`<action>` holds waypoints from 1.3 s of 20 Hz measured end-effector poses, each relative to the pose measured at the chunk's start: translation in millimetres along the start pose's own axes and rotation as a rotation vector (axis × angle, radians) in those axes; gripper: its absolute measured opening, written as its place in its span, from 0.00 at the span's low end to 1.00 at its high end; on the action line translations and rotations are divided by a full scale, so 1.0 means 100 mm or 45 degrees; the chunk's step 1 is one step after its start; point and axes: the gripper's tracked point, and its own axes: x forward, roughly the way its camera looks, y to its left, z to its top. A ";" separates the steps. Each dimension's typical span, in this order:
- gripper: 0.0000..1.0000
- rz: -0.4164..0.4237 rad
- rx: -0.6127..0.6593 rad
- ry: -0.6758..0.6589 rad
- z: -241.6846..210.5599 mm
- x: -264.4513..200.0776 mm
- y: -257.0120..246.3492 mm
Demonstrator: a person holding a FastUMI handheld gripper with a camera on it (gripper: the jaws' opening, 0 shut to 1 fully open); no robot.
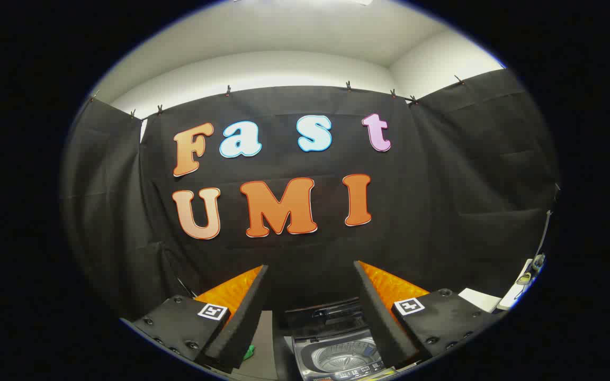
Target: Put the clothes into the washing machine and then close the washing machine lid.
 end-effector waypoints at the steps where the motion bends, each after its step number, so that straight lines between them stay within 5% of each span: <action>1: 0.98 0.001 -0.001 0.006 -0.01 0.01 0.01; 26: 0.99 0.017 -0.014 0.080 -0.16 -0.04 0.27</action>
